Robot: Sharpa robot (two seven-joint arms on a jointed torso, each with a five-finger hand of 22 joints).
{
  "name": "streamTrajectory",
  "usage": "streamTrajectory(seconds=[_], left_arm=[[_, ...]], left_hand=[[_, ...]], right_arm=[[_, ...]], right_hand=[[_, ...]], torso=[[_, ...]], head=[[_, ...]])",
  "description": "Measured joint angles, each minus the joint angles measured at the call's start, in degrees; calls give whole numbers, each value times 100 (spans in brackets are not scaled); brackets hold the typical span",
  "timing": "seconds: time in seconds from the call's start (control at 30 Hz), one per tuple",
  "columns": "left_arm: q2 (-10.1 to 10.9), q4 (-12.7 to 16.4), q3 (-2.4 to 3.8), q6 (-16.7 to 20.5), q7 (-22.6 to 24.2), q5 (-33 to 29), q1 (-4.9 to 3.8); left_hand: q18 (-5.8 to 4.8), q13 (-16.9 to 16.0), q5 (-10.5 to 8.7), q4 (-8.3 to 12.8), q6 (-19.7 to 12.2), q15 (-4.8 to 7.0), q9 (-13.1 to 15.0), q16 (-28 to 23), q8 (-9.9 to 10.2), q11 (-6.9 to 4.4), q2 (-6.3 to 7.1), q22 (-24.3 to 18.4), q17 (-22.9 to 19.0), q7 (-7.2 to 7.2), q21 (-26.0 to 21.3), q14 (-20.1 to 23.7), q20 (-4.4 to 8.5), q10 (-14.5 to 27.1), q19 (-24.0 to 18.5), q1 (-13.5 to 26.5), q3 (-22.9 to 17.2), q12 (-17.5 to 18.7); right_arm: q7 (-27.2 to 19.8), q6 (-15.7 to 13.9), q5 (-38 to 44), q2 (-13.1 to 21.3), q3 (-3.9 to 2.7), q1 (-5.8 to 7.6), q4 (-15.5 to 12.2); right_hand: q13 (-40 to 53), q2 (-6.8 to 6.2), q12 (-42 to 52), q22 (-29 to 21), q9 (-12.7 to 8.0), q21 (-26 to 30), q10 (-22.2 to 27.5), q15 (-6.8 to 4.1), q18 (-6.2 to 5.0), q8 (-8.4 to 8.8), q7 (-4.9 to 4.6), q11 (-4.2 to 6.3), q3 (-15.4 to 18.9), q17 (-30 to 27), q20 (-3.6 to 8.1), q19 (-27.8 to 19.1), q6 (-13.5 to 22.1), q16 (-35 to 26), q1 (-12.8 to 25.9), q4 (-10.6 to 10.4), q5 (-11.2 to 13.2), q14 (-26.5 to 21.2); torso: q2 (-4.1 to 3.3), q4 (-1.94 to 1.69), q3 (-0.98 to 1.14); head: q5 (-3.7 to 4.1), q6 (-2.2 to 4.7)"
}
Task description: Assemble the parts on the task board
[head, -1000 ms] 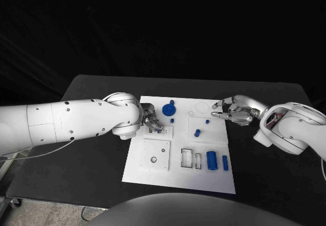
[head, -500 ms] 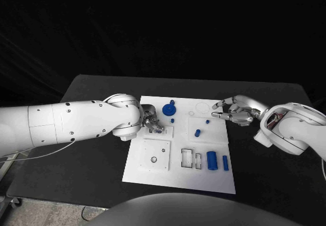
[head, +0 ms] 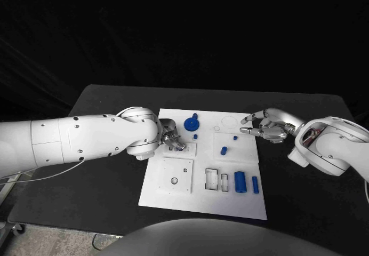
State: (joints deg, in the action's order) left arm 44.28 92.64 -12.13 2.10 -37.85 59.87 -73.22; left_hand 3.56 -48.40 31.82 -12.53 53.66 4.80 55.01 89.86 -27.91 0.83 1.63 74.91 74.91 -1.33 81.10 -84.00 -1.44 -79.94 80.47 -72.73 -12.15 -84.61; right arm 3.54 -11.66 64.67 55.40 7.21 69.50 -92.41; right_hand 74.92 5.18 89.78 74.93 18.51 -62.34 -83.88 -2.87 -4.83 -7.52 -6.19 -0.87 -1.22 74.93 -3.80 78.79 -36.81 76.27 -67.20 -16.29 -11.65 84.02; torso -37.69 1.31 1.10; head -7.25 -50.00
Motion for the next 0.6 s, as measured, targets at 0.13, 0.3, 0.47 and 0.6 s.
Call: streamTrajectory(seconds=[0.13, 0.3, 0.47, 0.6], left_arm=[[18, 5, -1, -1, 4, 1, 3], [27, 11, -1, -3, 11, 2, 4], [27, 11, -1, -5, 15, 4, 4], [14, -6, -1, -9, 15, 5, 4]], left_hand=[[0, 0, 18, 1, 9, -1, 17, 0, -3, 0, 15, 0, 0, -9, 0, 1, 0, 0, 0, -15, -1, -2], [0, 0, 23, 1, 10, -3, 16, 0, 21, 0, 38, 0, 0, -10, 0, 2, 0, 0, 0, -37, -1, -22], [-1, 0, 23, 1, 12, -4, 15, 0, 21, 0, 51, 0, 0, -12, 0, 3, 0, 0, 0, -38, -1, -34], [-1, -1, -307, -7, 30, -4, 16, 0, 51, 0, 58, 0, 0, -30, 0, 3, 0, 0, 0, -30, -72, -52]], right_arm=[[6, 4, 0, 0, 0, -2, 3], [13, 9, 0, -3, 0, -7, 8], [18, 15, -1, -7, 0, -12, 12], [22, 20, -1, -12, 0, -14, 13]], right_hand=[[0, 0, 0, 0, -3, 13, 0, 0, 0, 0, 0, 0, 0, 0, 0, 0, 0, 0, 0, 0, 0, 0], [0, 0, 0, -1, -2, 13, 0, 0, 0, 0, 0, 0, 0, -1, 0, 0, 0, 0, 0, 0, 0, 0], [0, 0, 0, -1, -2, 13, 0, 0, 0, 0, 0, 0, 0, -1, -21, -21, 0, 0, 0, 0, 0, 0], [0, 0, 0, -1, -2, 13, 0, 0, 0, 0, 0, 0, 0, -1, -21, -21, 0, 0, 0, 0, 0, 0]], torso=[[0, 1, -1], [2, 0, -1], [2, 2, -2], [1, 4, -2]], head=[[-8, 0], [-16, 0], [-31, 0], [-39, 0]])
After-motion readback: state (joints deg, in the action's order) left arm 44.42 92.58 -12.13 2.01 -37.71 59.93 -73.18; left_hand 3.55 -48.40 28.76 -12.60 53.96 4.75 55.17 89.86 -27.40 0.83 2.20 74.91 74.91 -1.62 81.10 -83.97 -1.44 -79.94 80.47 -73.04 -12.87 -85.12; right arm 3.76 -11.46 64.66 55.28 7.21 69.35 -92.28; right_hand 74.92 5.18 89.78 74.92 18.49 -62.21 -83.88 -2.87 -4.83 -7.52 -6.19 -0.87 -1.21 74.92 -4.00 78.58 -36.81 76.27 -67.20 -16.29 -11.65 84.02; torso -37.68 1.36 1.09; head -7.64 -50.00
